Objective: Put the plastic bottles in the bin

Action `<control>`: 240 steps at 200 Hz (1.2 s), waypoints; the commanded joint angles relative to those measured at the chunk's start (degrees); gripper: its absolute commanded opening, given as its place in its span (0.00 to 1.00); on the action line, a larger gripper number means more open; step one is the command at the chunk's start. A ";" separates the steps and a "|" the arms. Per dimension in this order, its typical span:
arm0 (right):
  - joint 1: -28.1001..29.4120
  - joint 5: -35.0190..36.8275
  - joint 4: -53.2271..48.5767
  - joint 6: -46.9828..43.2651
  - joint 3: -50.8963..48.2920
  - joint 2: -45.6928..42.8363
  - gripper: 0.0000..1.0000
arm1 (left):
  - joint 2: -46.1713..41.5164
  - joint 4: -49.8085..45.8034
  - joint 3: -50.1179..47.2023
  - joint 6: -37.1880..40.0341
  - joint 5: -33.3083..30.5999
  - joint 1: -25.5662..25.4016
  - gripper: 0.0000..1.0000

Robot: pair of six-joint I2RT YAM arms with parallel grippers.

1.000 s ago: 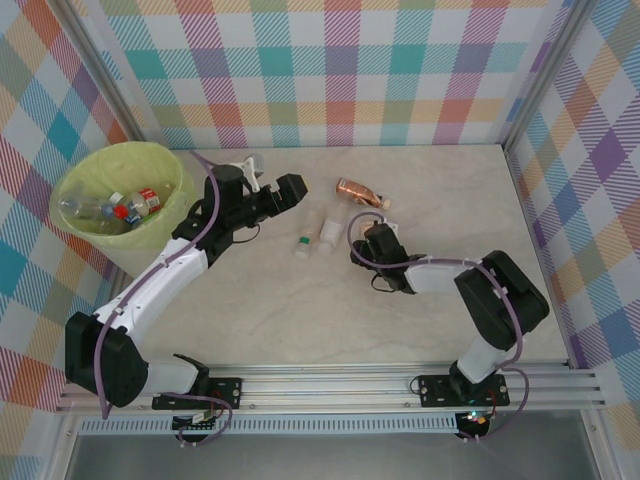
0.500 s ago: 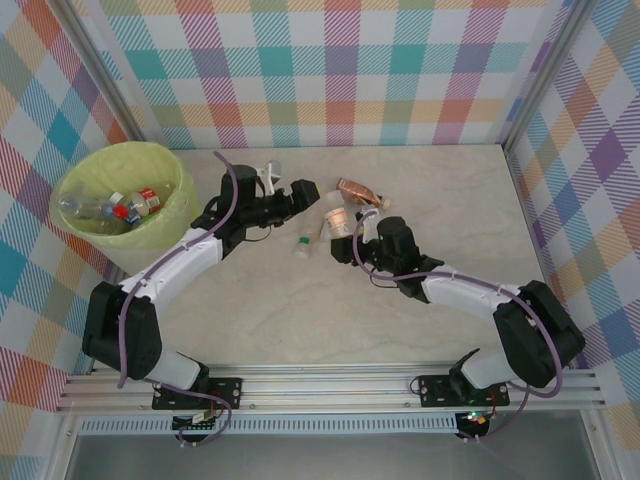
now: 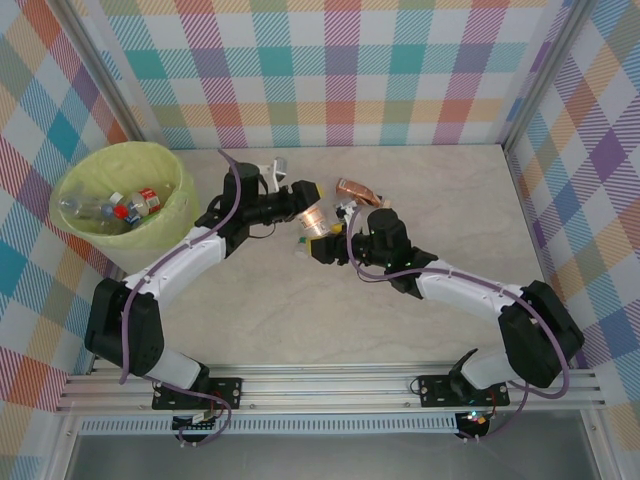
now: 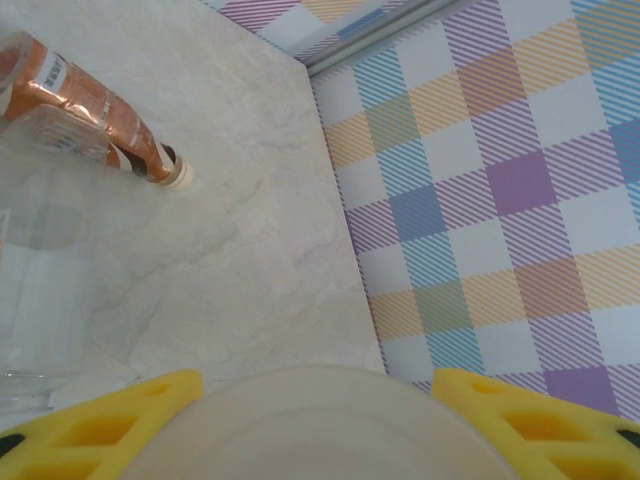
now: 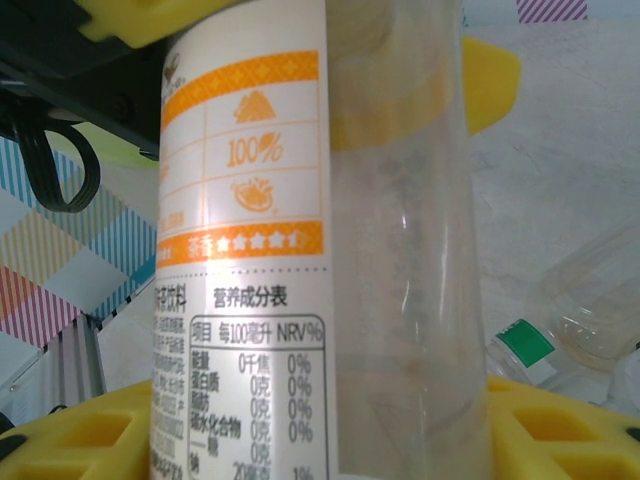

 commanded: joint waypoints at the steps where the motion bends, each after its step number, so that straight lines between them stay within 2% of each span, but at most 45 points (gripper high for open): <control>1: 0.02 -1.43 2.80 0.19 2.37 -0.88 0.58 | -1.32 -0.30 1.26 1.04 0.30 -0.29 0.41; 28: -0.02 0.14 -0.79 -1.08 2.71 -3.01 0.76 | -3.06 -3.48 2.19 3.63 -2.36 0.18 0.21; 49: 0.03 4.42 -2.78 -2.01 2.09 -5.80 0.92 | -4.69 -7.37 3.95 5.66 -5.28 1.14 0.06; 62: 0.03 8.26 -2.96 -2.70 0.87 -7.87 1.00 | -6.13 -11.90 6.05 7.80 -8.36 1.72 0.00; 84: -0.13 14.16 -4.54 -4.53 -0.87 -10.93 1.00 | -9.53 -18.57 9.95 13.14 -15.04 1.99 0.00; 115: -0.32 14.92 -8.76 -8.26 -0.98 -12.74 1.00 | -14.86 -26.51 15.64 19.47 -24.60 2.08 0.00; 130: -0.39 15.26 -8.10 -8.43 -1.67 -13.29 1.00 | -16.61 -32.29 20.00 23.95 -31.88 2.08 0.00; 144: -0.41 16.60 -7.28 -8.05 -2.19 -13.51 1.00 | -18.34 -35.87 23.53 27.35 -41.32 2.08 0.00; 169: -0.41 19.93 -6.84 -7.54 -2.10 -13.32 1.00 | -20.30 -37.71 27.13 32.85 -54.74 2.08 0.00; 203: -0.41 21.50 -5.61 -6.73 -2.27 -13.06 1.00 | -18.58 -38.76 32.35 42.01 -72.73 2.32 0.00; 222: -0.42 23.07 -5.89 -5.68 -2.02 -12.28 1.00 | -16.64 -37.08 33.87 45.40 -79.65 3.77 0.00; 240: -0.41 23.84 -6.03 -4.72 -1.70 -11.57 1.00 | -13.93 -38.03 36.26 45.65 -82.45 7.21 0.00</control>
